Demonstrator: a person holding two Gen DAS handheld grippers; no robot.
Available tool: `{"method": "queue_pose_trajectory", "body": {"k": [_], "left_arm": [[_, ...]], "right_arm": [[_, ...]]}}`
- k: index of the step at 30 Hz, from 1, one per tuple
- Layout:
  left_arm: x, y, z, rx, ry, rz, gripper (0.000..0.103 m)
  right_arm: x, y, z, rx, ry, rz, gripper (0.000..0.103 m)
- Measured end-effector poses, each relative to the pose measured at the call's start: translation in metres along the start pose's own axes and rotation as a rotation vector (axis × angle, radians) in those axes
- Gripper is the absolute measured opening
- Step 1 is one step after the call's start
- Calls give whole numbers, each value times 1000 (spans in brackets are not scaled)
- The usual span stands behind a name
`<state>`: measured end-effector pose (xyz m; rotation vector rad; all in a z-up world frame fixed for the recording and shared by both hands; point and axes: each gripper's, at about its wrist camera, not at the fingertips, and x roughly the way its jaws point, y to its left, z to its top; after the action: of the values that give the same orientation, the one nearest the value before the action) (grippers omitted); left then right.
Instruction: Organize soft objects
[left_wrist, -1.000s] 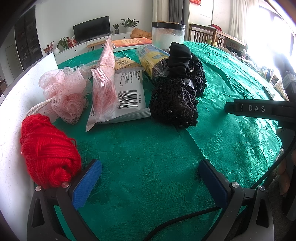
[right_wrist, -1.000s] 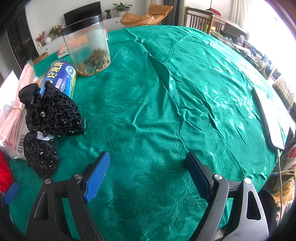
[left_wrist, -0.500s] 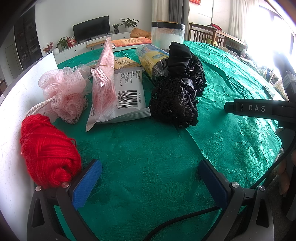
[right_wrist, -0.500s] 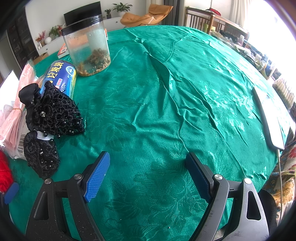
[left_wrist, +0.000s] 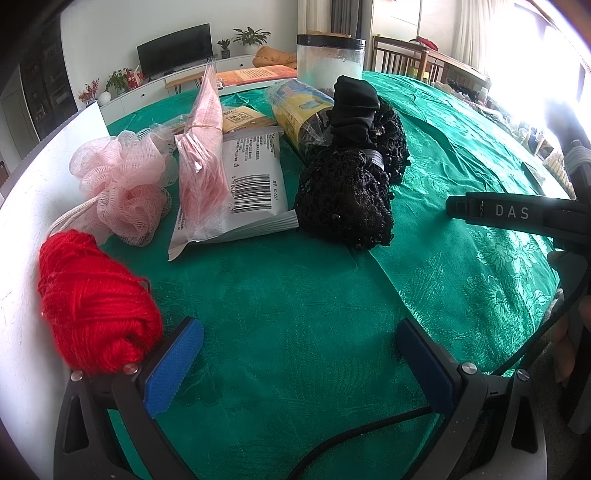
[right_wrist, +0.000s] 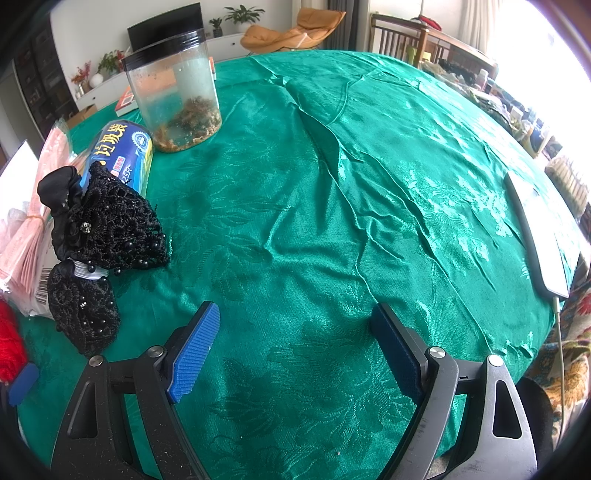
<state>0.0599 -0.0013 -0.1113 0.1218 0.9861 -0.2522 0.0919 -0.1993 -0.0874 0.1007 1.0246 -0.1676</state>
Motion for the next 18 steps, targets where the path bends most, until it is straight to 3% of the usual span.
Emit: {"method": "queue_pose_trajectory", "body": {"k": [4,13,18], "left_arm": [[-8,4,-1,3,20,-34,103],[-52,-2,-2,52,-72,-61,103],[-73,2,11,30,-113,-87,103]], "right_arm": [[1,2,0,-5,4,3,89],[1,2,0,-5,4,4,90],[1,2,0,-5,4,9,91]]}}
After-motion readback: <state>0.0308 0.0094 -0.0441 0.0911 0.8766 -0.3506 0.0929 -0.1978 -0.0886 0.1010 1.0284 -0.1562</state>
